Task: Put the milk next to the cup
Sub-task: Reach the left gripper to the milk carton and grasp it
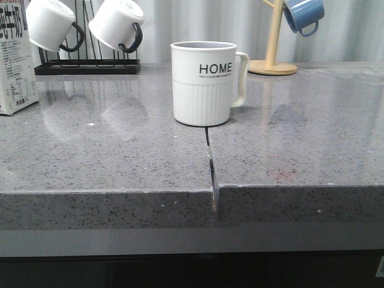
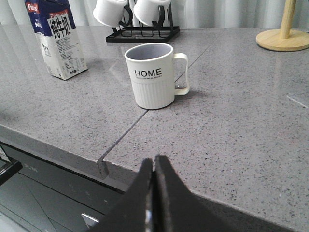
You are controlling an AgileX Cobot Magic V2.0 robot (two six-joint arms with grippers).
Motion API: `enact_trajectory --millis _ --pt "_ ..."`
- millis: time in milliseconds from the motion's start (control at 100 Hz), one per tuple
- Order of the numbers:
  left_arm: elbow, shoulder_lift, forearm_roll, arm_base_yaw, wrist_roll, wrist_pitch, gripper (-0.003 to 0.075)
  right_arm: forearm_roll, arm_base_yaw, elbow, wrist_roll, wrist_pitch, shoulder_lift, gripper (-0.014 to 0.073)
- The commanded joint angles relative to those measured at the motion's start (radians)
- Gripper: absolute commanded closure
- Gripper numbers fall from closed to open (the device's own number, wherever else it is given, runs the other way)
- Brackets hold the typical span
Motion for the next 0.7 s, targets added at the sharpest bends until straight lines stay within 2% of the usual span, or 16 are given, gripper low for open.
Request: enact_trajectory --millis 0,310,690 --pt "-0.071 0.062 -0.011 -0.001 -0.001 -0.096 0.009 -0.001 0.001 -0.022 -0.004 -0.073 0.011 0.0662" --pt "-0.221 0.278 -0.011 -0.063 -0.001 -0.1 0.009 -0.001 0.001 -0.022 -0.004 -0.073 0.011 0.0662" --pt "-0.314 0.52 -0.011 -0.058 -0.001 -0.266 0.0098 -0.001 0.001 -0.022 -0.004 -0.073 0.011 0.0662"
